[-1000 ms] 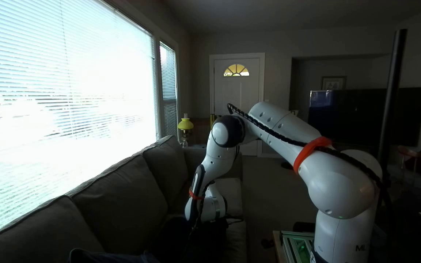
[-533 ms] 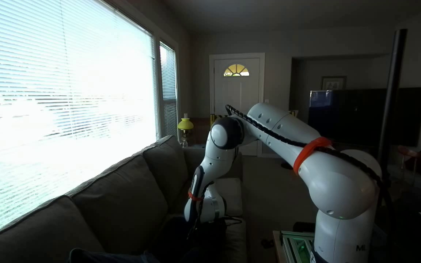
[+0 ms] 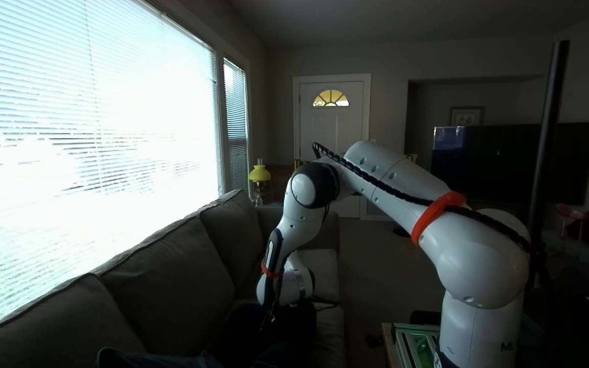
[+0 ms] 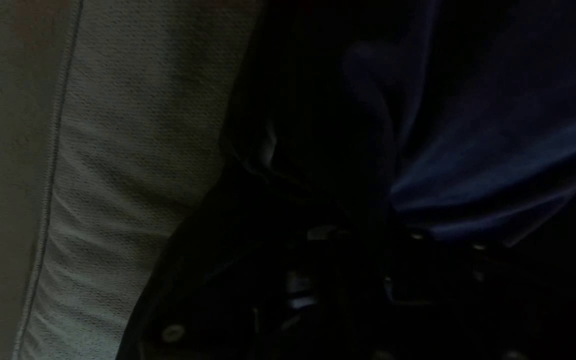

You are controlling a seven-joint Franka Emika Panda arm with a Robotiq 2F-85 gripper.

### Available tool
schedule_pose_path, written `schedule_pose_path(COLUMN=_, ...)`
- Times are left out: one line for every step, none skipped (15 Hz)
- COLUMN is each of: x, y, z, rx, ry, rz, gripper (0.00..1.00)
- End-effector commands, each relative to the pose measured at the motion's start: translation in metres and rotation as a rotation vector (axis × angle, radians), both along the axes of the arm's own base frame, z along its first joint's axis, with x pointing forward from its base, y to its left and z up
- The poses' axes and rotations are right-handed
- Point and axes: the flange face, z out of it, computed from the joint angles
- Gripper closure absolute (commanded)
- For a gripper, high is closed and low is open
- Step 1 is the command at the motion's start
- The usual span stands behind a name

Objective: Put the pillow on top of the other pillow

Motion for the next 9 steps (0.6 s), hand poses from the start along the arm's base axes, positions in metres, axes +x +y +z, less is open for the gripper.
schedule_pose_path(x=-0.004, y=-0.004, z=0.017, rx=0.055, ry=0.073, rz=-0.051, gripper=0.97)
schedule_pose_path(x=-0.004, y=-0.006, z=0.021, rx=0.065, ry=0.084, rz=-0.055, gripper=0.97)
schedule_pose_path(x=-0.002, y=-0.008, z=0.027, rx=0.071, ry=0.090, rz=-0.054, gripper=0.97)
schedule_pose_path(x=-0.002, y=-0.009, z=0.030, rx=0.080, ry=0.096, rz=-0.054, gripper=0.97)
schedule_pose_path(x=0.000, y=-0.011, z=0.037, rx=0.099, ry=0.105, rz=-0.048, gripper=0.97)
schedule_pose_path(x=0.001, y=-0.012, z=0.044, rx=0.115, ry=0.106, rz=-0.044, gripper=0.97)
schedule_pose_path(x=0.003, y=-0.013, z=0.052, rx=0.116, ry=0.101, rz=-0.043, gripper=0.97)
schedule_pose_path(x=0.006, y=-0.015, z=0.059, rx=0.116, ry=0.094, rz=-0.044, gripper=0.97)
schedule_pose_path(x=0.011, y=-0.016, z=0.067, rx=0.114, ry=0.086, rz=-0.038, gripper=0.97)
